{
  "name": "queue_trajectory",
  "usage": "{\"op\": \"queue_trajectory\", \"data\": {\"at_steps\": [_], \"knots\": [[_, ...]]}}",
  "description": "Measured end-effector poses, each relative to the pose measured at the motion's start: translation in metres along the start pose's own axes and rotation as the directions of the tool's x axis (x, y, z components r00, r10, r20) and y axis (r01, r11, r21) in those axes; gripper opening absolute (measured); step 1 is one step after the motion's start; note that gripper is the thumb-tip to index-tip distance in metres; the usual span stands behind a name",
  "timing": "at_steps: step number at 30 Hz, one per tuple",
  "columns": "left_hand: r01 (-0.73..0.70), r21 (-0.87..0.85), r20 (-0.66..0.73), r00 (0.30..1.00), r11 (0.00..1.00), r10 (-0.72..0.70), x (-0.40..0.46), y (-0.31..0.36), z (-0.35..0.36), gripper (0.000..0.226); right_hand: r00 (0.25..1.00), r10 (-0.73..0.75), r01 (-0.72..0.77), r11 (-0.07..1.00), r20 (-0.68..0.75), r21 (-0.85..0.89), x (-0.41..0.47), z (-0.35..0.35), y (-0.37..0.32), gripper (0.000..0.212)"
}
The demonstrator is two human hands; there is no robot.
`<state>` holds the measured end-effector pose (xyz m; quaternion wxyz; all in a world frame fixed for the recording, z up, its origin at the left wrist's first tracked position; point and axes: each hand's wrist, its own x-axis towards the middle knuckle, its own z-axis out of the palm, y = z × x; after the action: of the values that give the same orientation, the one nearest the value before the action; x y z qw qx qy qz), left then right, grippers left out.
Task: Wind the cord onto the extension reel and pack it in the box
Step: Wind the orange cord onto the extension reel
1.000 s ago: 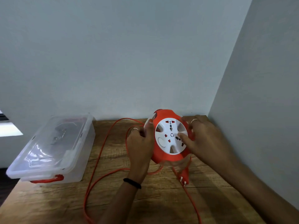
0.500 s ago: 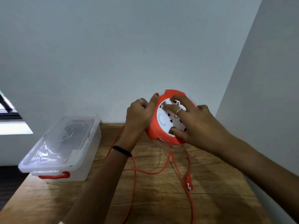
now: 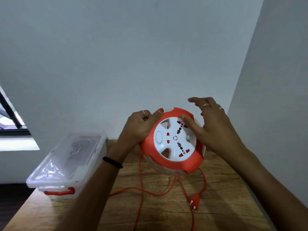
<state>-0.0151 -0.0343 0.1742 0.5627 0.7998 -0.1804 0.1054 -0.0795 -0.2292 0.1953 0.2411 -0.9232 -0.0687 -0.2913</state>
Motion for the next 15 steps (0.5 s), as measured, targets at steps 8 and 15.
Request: {"op": "queue_trajectory", "data": {"at_steps": [8,15], "knots": [[0.011,0.085,0.055,0.998,0.996,-0.016,0.01,-0.007,0.007,0.071,0.887,0.323,-0.46,0.589,0.328,0.664,-0.008,0.039,0.019,0.034],[-0.199,0.542,-0.168,0.926,0.816,0.337,-0.018,-0.006,0.032,0.029,0.811,0.511,-0.505,0.367,0.284,0.781,-0.019,0.057,0.016,0.035]]}}
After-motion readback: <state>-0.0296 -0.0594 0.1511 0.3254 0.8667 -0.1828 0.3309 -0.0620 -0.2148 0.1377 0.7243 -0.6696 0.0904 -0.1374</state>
